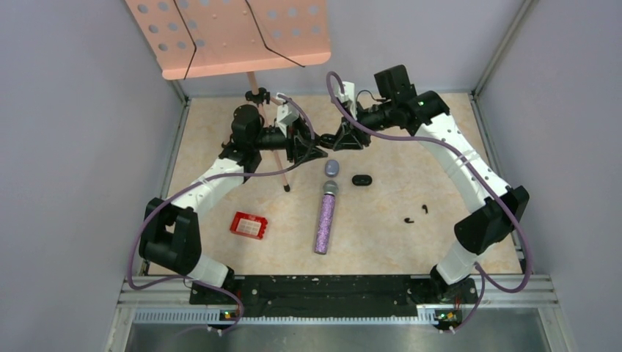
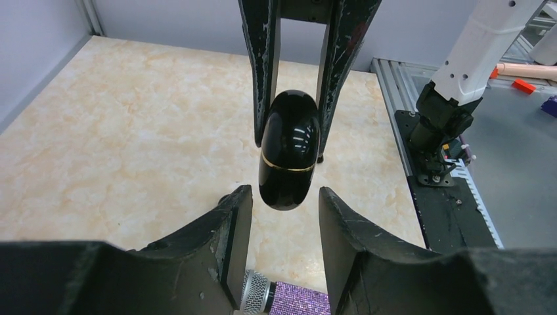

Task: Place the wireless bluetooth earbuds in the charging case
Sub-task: Pick up the charging case at the center of the board.

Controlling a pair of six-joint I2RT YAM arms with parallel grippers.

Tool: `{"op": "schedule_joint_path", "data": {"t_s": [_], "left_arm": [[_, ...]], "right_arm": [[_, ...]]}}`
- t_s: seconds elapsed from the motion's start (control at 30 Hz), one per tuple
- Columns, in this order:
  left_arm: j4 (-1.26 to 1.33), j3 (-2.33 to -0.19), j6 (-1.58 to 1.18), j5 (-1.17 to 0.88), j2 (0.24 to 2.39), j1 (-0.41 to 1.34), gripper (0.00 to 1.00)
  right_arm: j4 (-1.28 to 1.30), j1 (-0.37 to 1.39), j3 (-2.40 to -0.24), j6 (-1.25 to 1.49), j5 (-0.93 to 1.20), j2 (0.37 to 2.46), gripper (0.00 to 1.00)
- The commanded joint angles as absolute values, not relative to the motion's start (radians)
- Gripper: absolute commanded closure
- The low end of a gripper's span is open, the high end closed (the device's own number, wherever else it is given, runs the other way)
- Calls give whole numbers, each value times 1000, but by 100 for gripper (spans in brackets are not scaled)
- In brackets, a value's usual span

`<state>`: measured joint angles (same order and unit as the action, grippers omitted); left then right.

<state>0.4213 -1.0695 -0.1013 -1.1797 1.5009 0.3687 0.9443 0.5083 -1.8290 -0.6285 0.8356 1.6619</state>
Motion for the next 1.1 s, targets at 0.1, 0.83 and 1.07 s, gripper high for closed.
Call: {"op": "schedule_joint_path", "data": {"t_s": [0.1,0.83,1.07], "left_arm": [[570,-1063,-196,-1178,1496,373,52],[661,-1069,-283,-1208,1548,374,100],[714,-1052,-280,-1224,1544,374,100]], "right_arm": [[929,524,-1859,-650,821,1631,86],[873,544,-1877,-524,797,1643,54],[874,509,-1921,-425,816,1680,52]]}}
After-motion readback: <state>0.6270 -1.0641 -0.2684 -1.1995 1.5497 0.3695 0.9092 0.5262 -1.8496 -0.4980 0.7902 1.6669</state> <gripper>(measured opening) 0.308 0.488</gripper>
